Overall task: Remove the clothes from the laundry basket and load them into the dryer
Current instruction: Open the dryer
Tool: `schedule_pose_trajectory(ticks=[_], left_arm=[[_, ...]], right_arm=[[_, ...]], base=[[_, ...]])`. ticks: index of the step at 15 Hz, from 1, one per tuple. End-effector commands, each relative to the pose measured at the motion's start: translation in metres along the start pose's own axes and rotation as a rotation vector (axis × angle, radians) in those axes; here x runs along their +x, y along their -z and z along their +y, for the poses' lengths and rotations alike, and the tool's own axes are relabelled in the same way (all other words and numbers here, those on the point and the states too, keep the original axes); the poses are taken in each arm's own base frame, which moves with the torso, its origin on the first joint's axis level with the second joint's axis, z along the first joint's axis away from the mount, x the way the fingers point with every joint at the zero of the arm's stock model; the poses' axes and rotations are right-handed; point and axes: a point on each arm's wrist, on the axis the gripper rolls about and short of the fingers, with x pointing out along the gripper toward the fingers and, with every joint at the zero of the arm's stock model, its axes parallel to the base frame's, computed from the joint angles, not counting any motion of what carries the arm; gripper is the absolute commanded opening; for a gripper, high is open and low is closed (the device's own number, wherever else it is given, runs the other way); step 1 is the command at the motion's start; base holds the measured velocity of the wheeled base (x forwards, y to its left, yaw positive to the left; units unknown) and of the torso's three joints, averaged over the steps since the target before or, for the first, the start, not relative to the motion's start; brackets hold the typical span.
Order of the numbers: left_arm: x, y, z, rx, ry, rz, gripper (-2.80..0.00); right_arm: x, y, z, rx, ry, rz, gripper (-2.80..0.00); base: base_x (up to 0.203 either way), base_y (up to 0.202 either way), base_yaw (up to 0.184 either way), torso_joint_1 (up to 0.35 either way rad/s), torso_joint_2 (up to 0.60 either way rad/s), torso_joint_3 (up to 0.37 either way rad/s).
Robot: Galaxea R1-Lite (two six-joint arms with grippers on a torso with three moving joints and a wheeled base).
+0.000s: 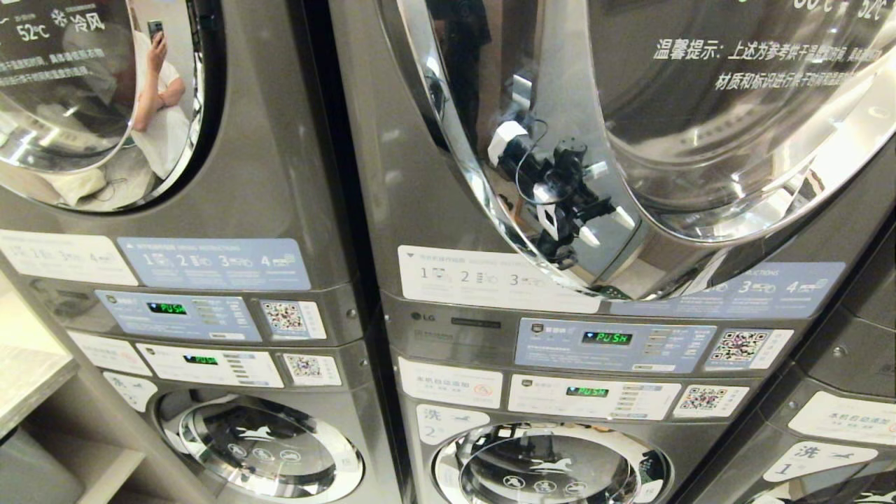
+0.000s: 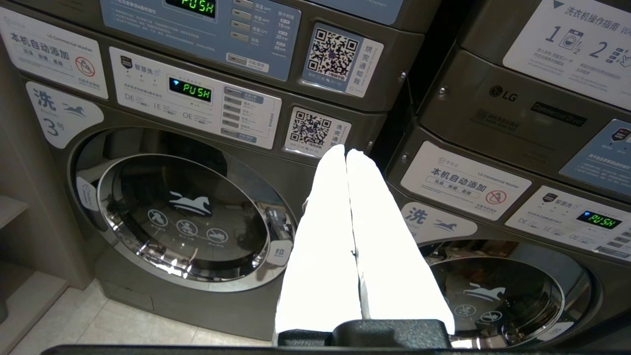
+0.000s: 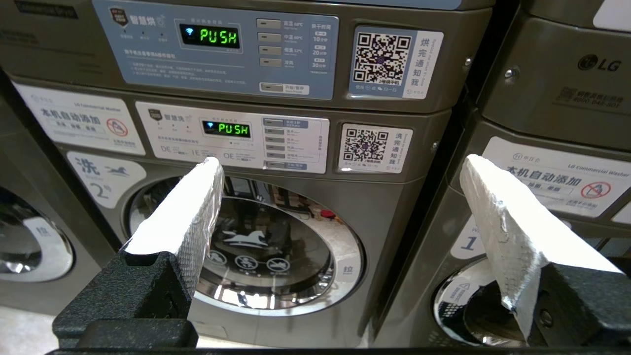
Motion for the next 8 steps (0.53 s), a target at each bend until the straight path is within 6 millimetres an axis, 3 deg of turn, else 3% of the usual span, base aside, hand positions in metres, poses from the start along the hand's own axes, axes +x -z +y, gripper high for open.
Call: schedule_pose_trajectory(ticks=[1, 8], left_arm=[[0.002, 0.0083, 0.0019, 0.0, -0.007, 0.029, -2.8], [0.002, 0.0083, 0.0019, 0.001, -0.008, 0.029, -2.8]], right_arm=[[0.0004, 0.0016, 0.0, 0.013, 0.003, 0.005, 0.0], [0.0004, 0.0015, -0.0001, 0.037, 0.009, 0.004, 0.0]], base=[[0.0, 0.0, 0.0, 0.0, 0.0, 0.0], [0.0, 0.0, 0.0, 0.0, 0.0, 0.0]])
